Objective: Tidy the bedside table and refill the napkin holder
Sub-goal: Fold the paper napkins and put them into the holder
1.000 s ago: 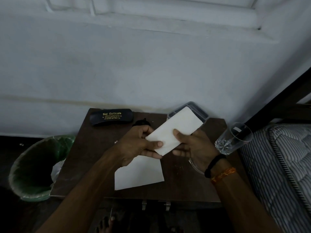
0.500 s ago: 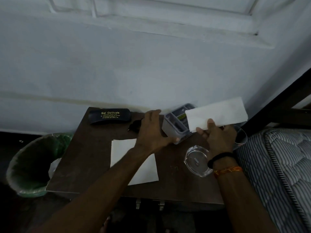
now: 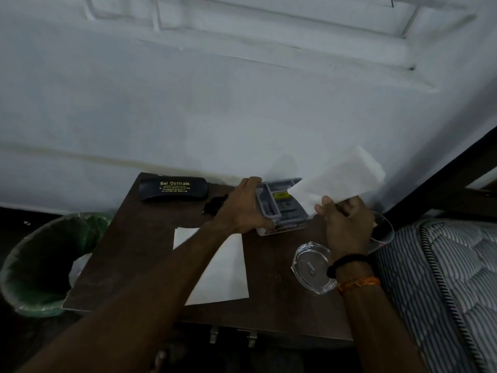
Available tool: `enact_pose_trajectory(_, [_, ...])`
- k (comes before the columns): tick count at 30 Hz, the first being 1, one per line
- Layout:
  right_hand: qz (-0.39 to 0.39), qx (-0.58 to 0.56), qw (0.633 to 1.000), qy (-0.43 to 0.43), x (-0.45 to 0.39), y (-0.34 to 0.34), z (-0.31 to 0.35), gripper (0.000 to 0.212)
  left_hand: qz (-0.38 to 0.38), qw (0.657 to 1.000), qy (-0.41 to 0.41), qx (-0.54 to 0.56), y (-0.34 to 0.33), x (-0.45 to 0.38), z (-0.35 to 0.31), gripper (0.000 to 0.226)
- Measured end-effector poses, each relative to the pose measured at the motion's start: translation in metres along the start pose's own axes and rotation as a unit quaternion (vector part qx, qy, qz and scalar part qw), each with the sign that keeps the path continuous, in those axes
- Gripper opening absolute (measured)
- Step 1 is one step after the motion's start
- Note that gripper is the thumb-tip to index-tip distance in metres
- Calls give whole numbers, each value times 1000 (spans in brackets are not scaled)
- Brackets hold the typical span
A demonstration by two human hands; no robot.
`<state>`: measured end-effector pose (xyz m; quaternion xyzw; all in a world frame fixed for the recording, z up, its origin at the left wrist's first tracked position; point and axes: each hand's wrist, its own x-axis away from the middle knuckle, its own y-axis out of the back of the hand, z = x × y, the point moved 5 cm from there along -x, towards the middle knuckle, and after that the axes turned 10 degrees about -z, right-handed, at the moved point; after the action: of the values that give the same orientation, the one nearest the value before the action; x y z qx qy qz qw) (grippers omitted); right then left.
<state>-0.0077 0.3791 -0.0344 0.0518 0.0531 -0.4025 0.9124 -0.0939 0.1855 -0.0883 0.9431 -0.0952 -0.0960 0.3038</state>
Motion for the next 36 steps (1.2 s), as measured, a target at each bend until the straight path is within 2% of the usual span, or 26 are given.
enact_pose_trajectory(4, [29, 7, 999, 33, -2, -12, 4, 25, 80, 995, 23, 50, 11, -6, 18, 108])
enact_pose_trajectory(6, [51, 5, 998, 34, -2, -21, 3, 22, 102, 991, 33, 78, 14, -7, 26, 109])
enact_pose_trajectory(8, [74, 0, 997, 29, -3, -28, 1, 8, 125, 986, 42, 101, 16, -7, 30, 109])
enact_pose_trajectory(10, [88, 11, 996, 30, -5, -35, -2, 21, 143, 981, 42, 120, 16, -7, 29, 110])
enact_pose_trajectory(14, [82, 178, 974, 118, -10, -43, 1, 21, 171, 978, 37, 113, 15, -9, 30, 103])
enact_pose_trajectory(19, [119, 230, 956, 140, -12, -60, -4, 20, 200, 979, 10, 42, 14, -16, 22, 116])
enact_pose_trajectory(21, [122, 237, 951, 154, -9, -66, -3, 19, 206, 978, -14, 15, 18, -19, 16, 113])
enact_pose_trajectory(24, [120, 244, 948, 165, -6, -70, 1, 14, 128, 991, -26, 31, 32, -23, -4, 97])
enact_pose_trajectory(27, [99, 271, 941, 178, -7, -68, 6, 35, 13, 998, -53, 32, 43, -34, -26, 47])
enact_pose_trajectory(29, [96, 283, 938, 176, -9, -66, 5, 34, -10, 997, -65, 35, 45, -39, -36, 22])
enact_pose_trajectory(33, [100, 282, 935, 189, -13, -62, 1, 21, -28, 996, -80, 21, 40, -40, -38, 15])
enact_pose_trajectory(36, [81, 294, 934, 185, -17, -58, -6, 22, -70, 993, -91, 26, 37, -36, -37, 16])
